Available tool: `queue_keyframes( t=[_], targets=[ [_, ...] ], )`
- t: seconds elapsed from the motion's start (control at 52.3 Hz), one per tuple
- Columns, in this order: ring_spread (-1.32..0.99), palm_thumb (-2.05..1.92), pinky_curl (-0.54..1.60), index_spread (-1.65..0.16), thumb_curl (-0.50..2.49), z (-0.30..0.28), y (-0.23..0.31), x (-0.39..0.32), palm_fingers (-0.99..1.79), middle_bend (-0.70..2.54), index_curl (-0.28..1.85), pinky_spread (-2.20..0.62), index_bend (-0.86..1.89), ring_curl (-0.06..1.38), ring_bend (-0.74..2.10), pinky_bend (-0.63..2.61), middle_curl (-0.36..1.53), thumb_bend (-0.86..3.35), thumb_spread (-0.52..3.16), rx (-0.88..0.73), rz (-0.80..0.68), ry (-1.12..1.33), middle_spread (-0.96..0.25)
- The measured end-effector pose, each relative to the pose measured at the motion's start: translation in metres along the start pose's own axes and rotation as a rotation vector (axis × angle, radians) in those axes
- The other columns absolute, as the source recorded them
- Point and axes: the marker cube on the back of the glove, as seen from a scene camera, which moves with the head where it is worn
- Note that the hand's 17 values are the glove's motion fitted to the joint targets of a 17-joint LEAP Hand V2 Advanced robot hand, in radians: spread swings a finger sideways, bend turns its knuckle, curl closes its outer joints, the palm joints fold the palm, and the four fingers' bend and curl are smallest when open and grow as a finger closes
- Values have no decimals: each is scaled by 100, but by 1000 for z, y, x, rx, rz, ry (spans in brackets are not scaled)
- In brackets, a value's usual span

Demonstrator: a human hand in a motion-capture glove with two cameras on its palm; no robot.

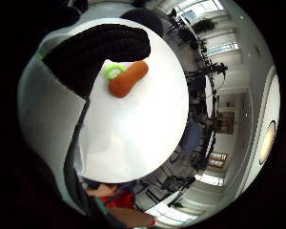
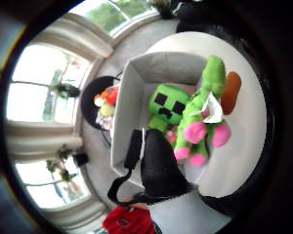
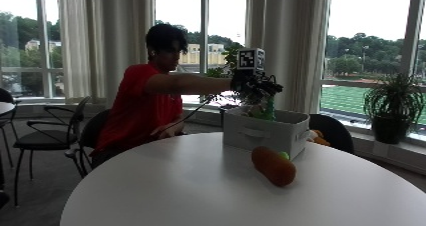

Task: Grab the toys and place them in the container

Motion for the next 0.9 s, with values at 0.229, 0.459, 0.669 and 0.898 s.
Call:
queue_keyframes(
  t=[0.229,0.459,0.669,0.898],
  targets=[
    [-18,-5,37,-41,52,35,4,103,-2,18,46,-1,17,36,73,127,40,-5,118,-28,402,71,-11],
    [-18,-5,35,-42,44,58,19,193,2,17,45,0,19,34,72,123,38,-5,117,-97,510,61,-12],
    [-18,-4,34,-42,40,87,8,214,3,17,44,0,19,33,70,121,36,-4,118,-74,532,110,-12],
    [-19,-4,34,-42,37,126,-20,203,5,17,43,1,18,32,70,121,34,-4,118,-86,446,167,-12]
  ],
)
